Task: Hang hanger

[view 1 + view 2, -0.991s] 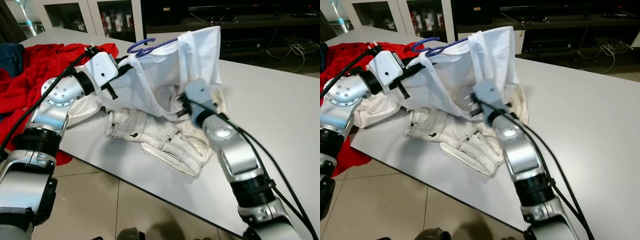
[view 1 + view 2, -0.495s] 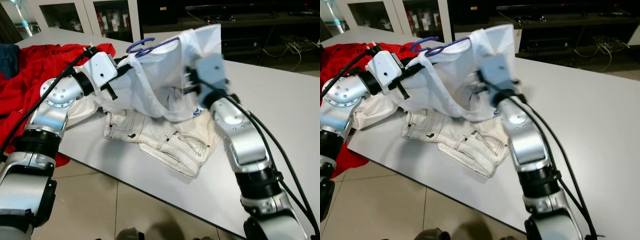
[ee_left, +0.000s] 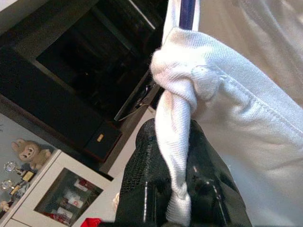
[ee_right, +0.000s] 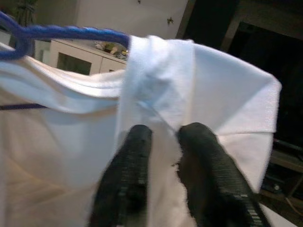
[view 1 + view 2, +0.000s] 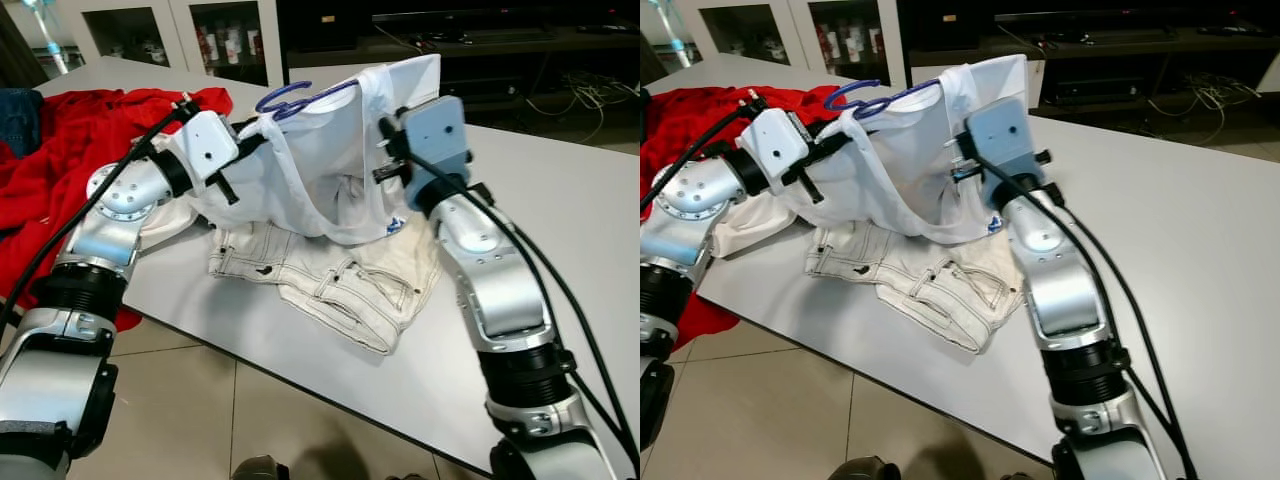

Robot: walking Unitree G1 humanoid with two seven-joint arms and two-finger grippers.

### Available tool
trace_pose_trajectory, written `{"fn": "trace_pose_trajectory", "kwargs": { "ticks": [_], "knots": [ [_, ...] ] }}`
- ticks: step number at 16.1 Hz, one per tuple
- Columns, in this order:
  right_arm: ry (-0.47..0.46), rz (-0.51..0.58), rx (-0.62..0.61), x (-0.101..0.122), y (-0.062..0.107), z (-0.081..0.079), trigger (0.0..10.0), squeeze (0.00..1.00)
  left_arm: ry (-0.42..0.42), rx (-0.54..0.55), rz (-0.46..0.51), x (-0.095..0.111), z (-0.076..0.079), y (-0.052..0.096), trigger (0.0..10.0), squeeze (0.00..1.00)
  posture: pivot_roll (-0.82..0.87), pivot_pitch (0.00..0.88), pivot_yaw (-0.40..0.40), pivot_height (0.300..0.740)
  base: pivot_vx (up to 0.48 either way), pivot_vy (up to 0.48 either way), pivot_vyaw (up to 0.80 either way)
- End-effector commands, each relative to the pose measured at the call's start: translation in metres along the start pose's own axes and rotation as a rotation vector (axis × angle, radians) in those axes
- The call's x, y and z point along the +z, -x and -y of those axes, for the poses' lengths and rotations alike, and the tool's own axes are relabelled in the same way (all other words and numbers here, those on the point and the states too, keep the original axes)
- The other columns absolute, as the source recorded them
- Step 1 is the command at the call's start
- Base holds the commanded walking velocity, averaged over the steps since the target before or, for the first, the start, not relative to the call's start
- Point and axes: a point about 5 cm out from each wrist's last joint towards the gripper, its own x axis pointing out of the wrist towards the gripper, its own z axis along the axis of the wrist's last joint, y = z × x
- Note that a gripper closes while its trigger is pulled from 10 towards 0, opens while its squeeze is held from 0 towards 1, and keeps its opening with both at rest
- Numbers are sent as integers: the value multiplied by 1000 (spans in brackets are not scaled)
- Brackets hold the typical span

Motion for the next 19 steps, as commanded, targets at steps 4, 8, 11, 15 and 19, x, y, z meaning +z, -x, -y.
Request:
{"fn": "trace_pose_trajectory", "kwargs": {
  "ticks": [4,8,11,15,19],
  "knots": [
    [-6,30,33,9,1,-8,10000,1000,-19,5,-41,-3,3,-3,10000,0,158,0,66,740,0,0,0],
    [8,-2,28,4,1,-12,10000,349,-26,-22,-43,-2,13,-10,10000,0,155,0,69,740,0,0,0],
    [4,-13,34,4,1,-16,10000,310,-26,-25,-41,-1,14,-11,10000,0,152,0,71,740,0,0,0],
    [-9,-44,47,1,-1,-23,10000,306,-30,-26,-39,0,15,-13,10000,0,159,0,68,740,0,0,0],
    [-37,-63,66,1,1,-24,10000,310,-26,-26,-57,-4,18,-12,10000,0,159,0,68,740,0,0,0]
  ]
}}
